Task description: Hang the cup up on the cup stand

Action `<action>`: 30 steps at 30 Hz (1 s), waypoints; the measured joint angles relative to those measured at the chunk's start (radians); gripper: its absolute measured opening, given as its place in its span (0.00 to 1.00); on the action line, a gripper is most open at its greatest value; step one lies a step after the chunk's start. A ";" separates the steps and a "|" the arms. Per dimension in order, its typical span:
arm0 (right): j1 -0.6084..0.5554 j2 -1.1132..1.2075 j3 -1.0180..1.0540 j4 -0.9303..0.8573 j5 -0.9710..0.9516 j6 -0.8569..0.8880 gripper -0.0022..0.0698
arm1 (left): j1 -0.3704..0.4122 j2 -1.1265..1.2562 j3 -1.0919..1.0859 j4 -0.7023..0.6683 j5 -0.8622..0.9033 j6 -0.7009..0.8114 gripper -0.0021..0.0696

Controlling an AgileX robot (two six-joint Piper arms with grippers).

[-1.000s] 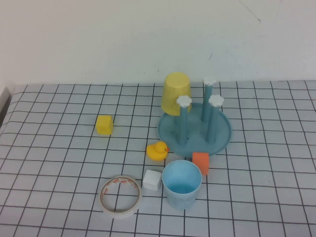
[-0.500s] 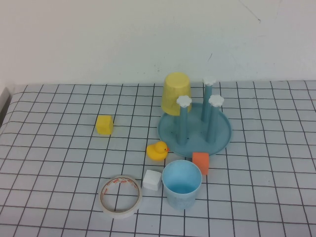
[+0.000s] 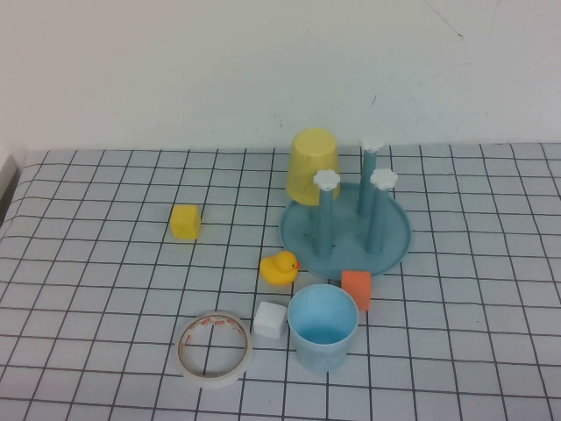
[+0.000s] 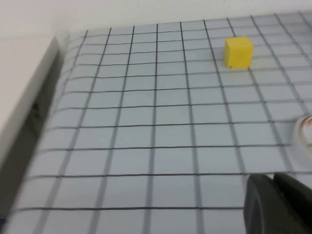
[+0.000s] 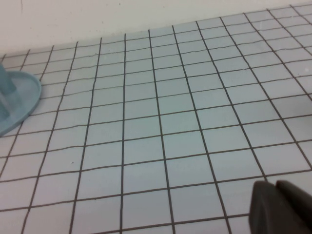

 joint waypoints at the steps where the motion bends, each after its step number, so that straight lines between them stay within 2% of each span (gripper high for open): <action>1: 0.000 0.000 0.000 0.007 0.000 0.000 0.03 | 0.000 0.000 0.000 -0.023 -0.007 -0.022 0.03; 5: 0.000 0.000 0.000 0.082 0.000 0.000 0.03 | 0.000 0.000 0.002 -0.295 -0.047 -0.175 0.03; 7: 0.000 0.000 0.000 0.184 0.000 0.000 0.03 | 0.000 0.000 0.002 -0.476 -0.072 -0.238 0.03; 9: 0.000 0.000 0.000 0.312 0.000 0.000 0.03 | 0.000 0.000 0.002 -0.580 -0.084 -0.256 0.03; 11: 0.000 0.000 0.006 0.549 0.003 0.002 0.03 | 0.000 0.000 0.002 -0.627 -0.098 -0.260 0.03; 12: 0.000 0.000 0.009 0.763 0.008 0.002 0.03 | 0.000 0.000 0.002 -0.650 -0.117 -0.262 0.03; 14: 0.000 0.000 0.009 0.942 0.003 0.002 0.03 | 0.000 0.000 0.002 -0.651 -0.140 -0.252 0.03; 16: 0.000 0.000 0.009 1.021 -0.004 0.000 0.03 | 0.000 0.000 0.002 -0.651 -0.167 -0.236 0.03; 19: 0.000 0.000 0.009 1.045 -0.006 -0.034 0.03 | -0.002 0.000 0.002 -0.651 -0.198 -0.220 0.03; 22: 0.000 0.000 0.009 1.052 -0.006 -0.079 0.03 | -0.004 0.000 -0.026 -0.614 -0.142 -0.153 0.03; 25: 0.000 0.000 0.009 1.052 0.005 -0.148 0.03 | -0.005 0.058 -0.129 -0.569 -0.043 -0.029 0.03; 30: 0.000 0.000 0.009 1.052 0.016 -0.285 0.03 | -0.005 0.317 -0.358 -0.515 0.115 0.182 0.03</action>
